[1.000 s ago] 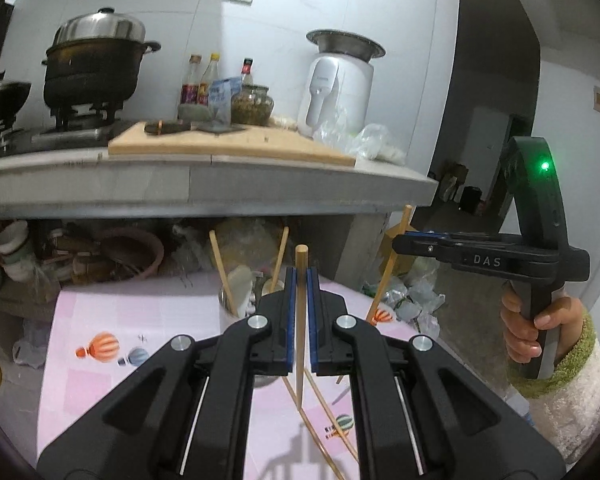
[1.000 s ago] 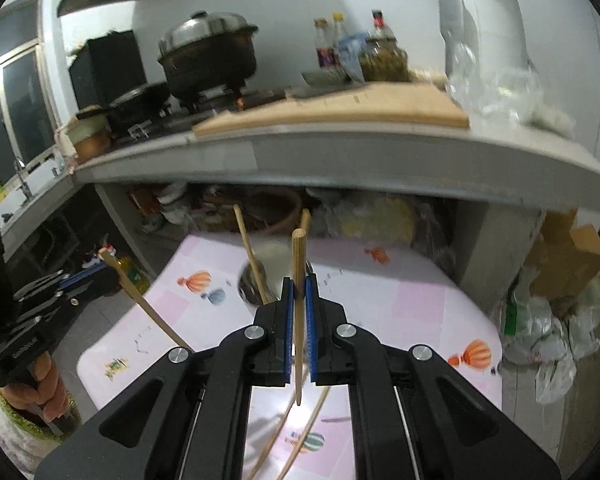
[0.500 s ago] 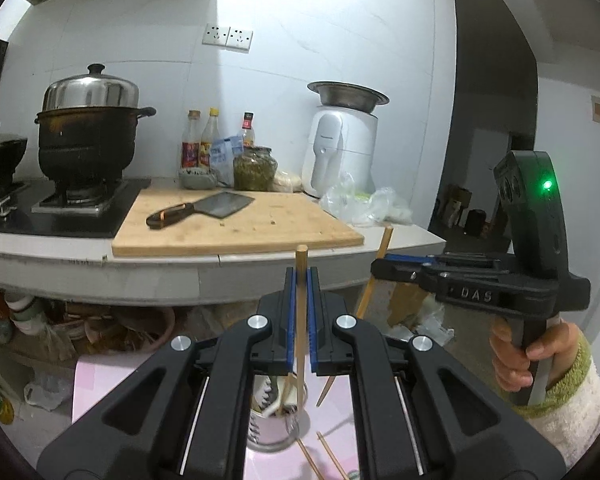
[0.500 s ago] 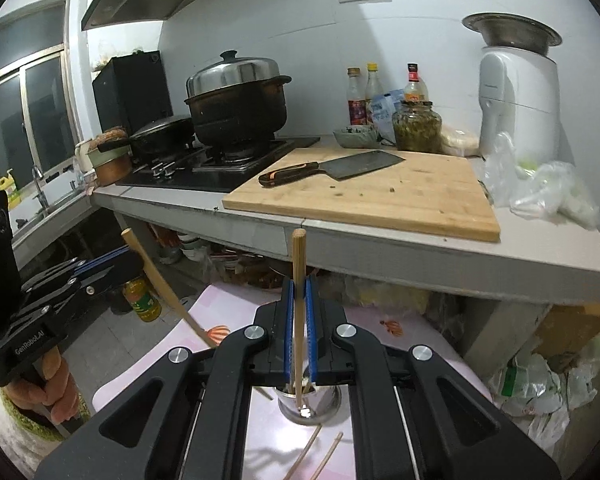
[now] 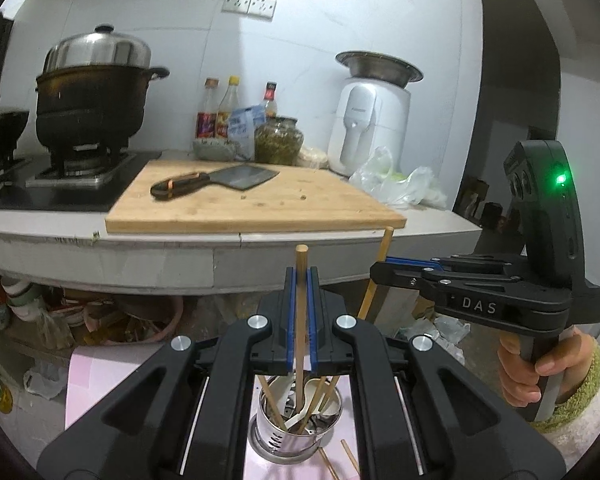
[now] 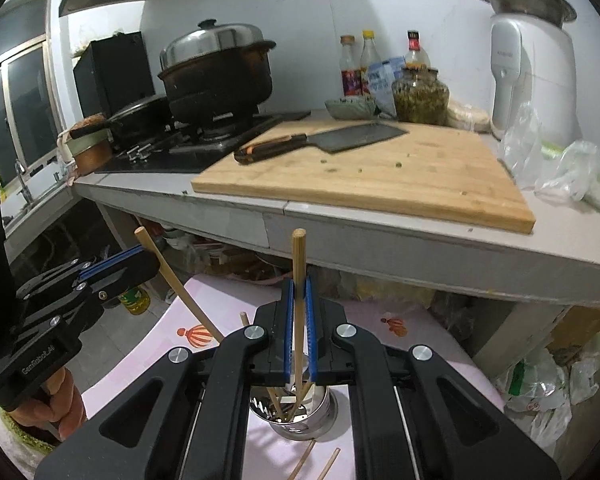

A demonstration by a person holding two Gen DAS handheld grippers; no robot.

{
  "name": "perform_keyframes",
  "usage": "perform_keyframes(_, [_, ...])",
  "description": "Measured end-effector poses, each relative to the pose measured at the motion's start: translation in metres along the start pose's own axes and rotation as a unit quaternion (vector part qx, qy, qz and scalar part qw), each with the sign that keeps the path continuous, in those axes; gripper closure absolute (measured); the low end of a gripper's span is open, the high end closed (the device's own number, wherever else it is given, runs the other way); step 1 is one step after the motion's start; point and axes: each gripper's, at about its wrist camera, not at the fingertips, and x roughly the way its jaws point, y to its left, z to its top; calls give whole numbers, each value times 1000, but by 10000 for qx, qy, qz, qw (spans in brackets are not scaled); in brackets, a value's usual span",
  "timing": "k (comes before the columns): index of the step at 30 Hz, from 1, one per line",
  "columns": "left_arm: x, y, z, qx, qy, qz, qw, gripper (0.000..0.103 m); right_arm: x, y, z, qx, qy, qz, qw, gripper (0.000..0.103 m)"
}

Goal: Organize utensils
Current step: 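Carry both chopsticks over the steel holder opening with both tools, then lower both chopsticks into the holder and open both tools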

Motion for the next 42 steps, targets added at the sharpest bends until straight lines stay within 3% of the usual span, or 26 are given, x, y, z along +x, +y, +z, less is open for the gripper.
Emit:
perform_keyframes(11, [25, 18, -25, -121, 129, -13, 9998, 99, 33, -7, -18, 36, 171, 2, 9998, 97])
perform_keyframes(27, [34, 19, -54, -52, 59, -221, 9997, 99, 47, -1, -40, -77, 193, -80, 9998, 97])
perform_keyframes(42, [49, 22, -84, -174, 302, -356, 9988, 99, 70, 6, -64, -171, 513, -102, 9985, 97])
